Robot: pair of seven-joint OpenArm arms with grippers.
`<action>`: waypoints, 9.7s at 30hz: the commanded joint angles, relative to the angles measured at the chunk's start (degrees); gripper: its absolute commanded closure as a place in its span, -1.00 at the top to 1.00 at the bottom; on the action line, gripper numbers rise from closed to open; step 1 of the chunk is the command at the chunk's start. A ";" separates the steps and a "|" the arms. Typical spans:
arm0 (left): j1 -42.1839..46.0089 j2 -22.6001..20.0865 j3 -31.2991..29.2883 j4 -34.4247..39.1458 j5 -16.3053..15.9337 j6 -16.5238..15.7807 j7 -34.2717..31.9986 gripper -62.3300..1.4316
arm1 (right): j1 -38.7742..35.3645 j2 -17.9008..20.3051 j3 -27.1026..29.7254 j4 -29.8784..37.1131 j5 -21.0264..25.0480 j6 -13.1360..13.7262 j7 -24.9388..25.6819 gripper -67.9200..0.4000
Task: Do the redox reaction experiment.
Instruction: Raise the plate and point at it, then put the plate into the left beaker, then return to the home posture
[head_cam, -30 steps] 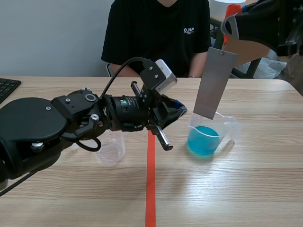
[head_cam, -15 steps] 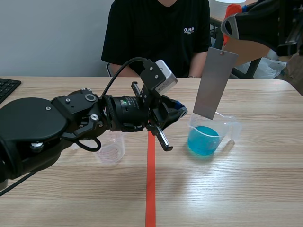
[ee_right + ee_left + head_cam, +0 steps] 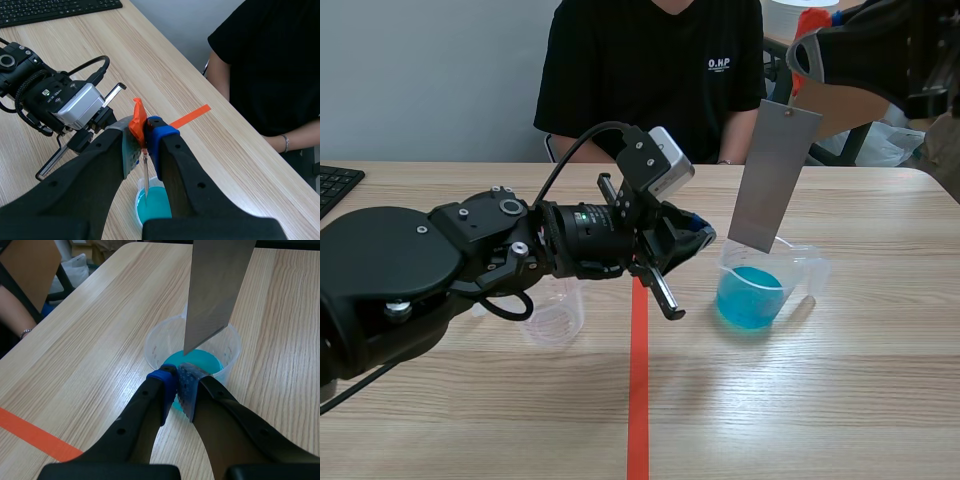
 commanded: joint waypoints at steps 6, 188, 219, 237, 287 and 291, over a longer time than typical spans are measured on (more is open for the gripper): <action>-0.63 0.61 -0.04 1.25 -0.63 -0.15 -0.81 -0.81 | 0.83 0.87 0.81 0.87 0.68 0.39 0.90 -0.95; 86.31 -6.88 -56.76 19.63 -6.45 13.40 -3.80 1.00 | 25.59 -29.90 -43.67 -38.01 -36.09 0.39 21.68 -0.73; 86.31 -6.86 -56.78 19.63 -6.45 13.42 -3.78 1.00 | 25.57 -29.70 -50.93 -34.05 -15.85 0.39 21.35 0.97; 86.18 -8.61 -56.89 19.87 -3.58 13.40 -3.54 1.00 | 18.69 -9.46 -44.57 -20.20 -15.91 -4.09 29.38 0.96; 67.54 -16.63 -69.88 57.31 -8.44 -3.82 16.33 1.00 | -44.41 9.44 6.14 9.11 -25.40 -12.57 42.58 0.96; 67.41 -16.55 -68.94 58.62 -9.40 -3.76 17.29 1.00 | -44.41 9.44 6.14 9.11 -25.40 -12.57 42.27 0.96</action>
